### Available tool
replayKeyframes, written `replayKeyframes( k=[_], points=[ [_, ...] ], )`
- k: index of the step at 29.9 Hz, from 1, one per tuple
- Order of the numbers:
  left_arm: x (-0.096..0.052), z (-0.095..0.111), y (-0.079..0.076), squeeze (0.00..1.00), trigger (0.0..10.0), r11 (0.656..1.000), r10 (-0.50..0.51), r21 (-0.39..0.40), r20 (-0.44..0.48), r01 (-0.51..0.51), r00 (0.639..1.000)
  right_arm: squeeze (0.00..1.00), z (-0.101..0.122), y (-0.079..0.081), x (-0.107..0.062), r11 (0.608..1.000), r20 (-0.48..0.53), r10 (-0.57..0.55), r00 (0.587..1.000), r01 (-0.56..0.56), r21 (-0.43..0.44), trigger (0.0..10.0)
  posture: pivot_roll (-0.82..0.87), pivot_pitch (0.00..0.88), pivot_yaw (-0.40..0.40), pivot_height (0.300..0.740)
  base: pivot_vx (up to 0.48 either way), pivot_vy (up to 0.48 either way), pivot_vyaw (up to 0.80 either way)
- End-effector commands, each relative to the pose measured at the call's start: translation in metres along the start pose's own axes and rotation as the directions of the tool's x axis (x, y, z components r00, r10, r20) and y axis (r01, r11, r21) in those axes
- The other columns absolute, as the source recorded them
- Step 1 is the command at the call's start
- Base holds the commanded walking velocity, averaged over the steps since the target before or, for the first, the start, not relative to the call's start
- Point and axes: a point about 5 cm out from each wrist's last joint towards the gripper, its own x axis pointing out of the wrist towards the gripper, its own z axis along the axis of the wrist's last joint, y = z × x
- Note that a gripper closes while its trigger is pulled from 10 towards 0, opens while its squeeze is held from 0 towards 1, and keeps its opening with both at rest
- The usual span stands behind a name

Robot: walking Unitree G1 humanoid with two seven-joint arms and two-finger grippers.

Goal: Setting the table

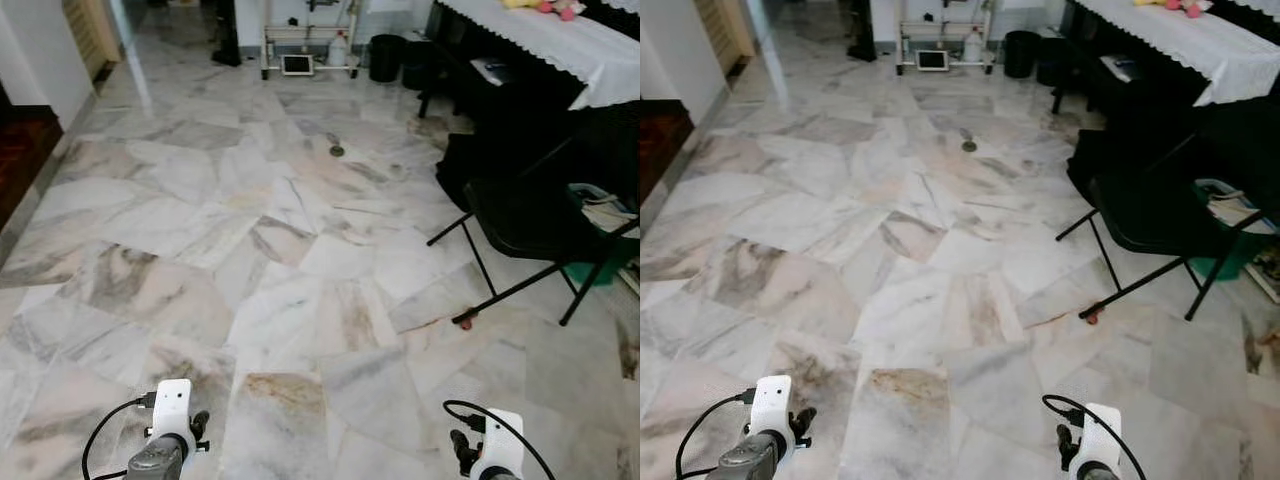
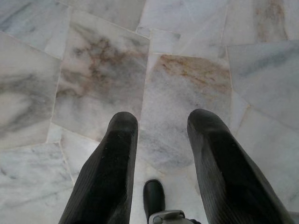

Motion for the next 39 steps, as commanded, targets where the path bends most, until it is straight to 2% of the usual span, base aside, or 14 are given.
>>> replayKeyframes(
  k=[1,11,17,29,39],
  points=[
    [-0.002,-0.006,0.002,0.0,10.0,1.0,0.005,0.003,-0.008,-0.005,1.0,0.0,-0.011,-0.003,-0.004,1.0,-0.039,-0.007,0.999,0.006,-0.02,10.0,0.08,0.0,-0.072,0.74,0.0,0.0,-0.74],
    [0.001,0.006,-0.001,0.0,10.0,1.0,0.001,-0.013,0.021,0.0,1.0,0.0,-0.002,-0.005,0.0,0.999,-0.015,-0.037,0.999,0.037,0.008,10.0,0.06,0.0,-0.045,0.74,0.0,0.0,-0.74],
    [0.002,0.01,0.001,0.0,10.0,1.0,-0.008,0.01,0.026,0.008,1.0,0.0,0.002,-0.002,0.001,0.999,-0.009,-0.038,0.999,0.038,0.013,10.0,0.06,0.0,-0.03,0.74,0.0,0.0,-0.74],
    [0.002,0.015,0.01,0.0,10.0,0.993,0.002,0.115,0.02,-0.004,1.0,0.0,-0.011,0.007,-0.002,0.999,-0.041,-0.033,0.999,0.035,0.037,10.0,0.08,0.0,-0.004,0.74,0.0,-0.074,-0.74],
    [0.003,0.015,0.01,0.0,10.0,0.994,0.002,0.105,0.015,-0.004,1.0,0.0,-0.012,0.01,-0.002,0.999,-0.046,-0.029,0.999,0.031,0.041,10.0,0.08,0.0,-0.001,0.74,0.0,-0.046,-0.74]
  ],
)
